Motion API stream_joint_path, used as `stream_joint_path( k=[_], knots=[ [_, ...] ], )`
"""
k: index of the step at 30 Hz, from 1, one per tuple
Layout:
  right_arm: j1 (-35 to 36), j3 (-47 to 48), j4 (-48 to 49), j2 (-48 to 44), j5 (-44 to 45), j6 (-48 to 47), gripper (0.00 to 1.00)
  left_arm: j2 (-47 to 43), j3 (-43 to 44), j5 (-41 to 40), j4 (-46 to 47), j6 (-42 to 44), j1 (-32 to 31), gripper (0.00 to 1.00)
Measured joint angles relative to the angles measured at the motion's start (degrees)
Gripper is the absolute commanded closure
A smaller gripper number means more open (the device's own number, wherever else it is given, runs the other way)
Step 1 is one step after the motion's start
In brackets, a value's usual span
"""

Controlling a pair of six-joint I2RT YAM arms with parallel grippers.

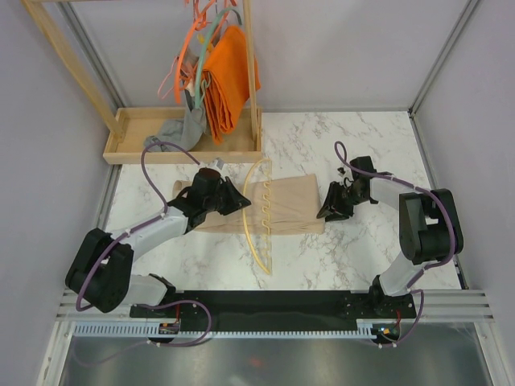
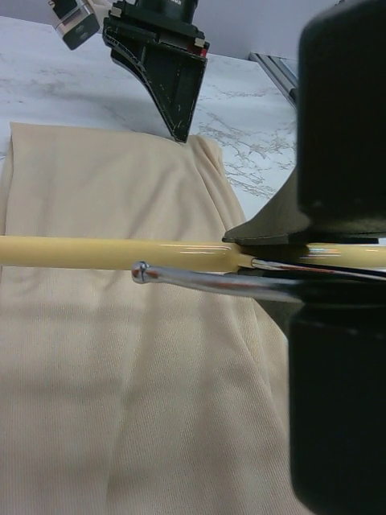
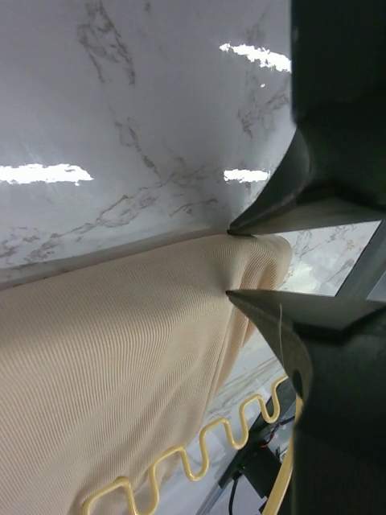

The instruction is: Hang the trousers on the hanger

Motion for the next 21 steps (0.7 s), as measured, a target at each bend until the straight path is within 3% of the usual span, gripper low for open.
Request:
stream_joint_path(
  k=[6,8,9,10,11,12,15,21],
  knots=[
    [-0.04,-0.13,2.08,-0.04,-3.32,1.53,0.92,0.7,0.0,-0.2,0.31,-0.04,0.0,0.98],
    [-0.02,-0.13,2.54,-0.31,-4.35,2.16,0.93,0.96,0.0,-0.33,0.42,-0.04,0.0,0.98],
    [0.04,-0.15,2.67,-0.61,-4.7,2.47,0.88,1.14,0.0,-0.33,0.44,-0.07,0.0,0.98],
    [0.04,-0.2,2.78,-1.18,-4.83,2.71,0.72,1.31,0.0,-0.33,0.55,-0.07,0.0,0.98],
    [0.07,-0.2,2.75,-1.36,-4.81,2.8,0.72,1.42,0.0,-0.33,0.66,-0.07,0.0,0.98],
    [0.07,-0.37,2.78,-1.9,-4.5,2.86,0.58,1.46,0.0,-0.33,0.74,-0.04,0.0,0.98],
    [0.07,-1.4,2.21,-3.82,-2.93,3.69,0.48,1.46,0.0,-0.31,0.79,-0.04,0.0,0.98],
    [0.07,-4.42,0.9,-5.77,-1.07,3.37,0.4,1.46,0.0,-0.28,0.81,-0.07,0.0,0.98]
  ],
)
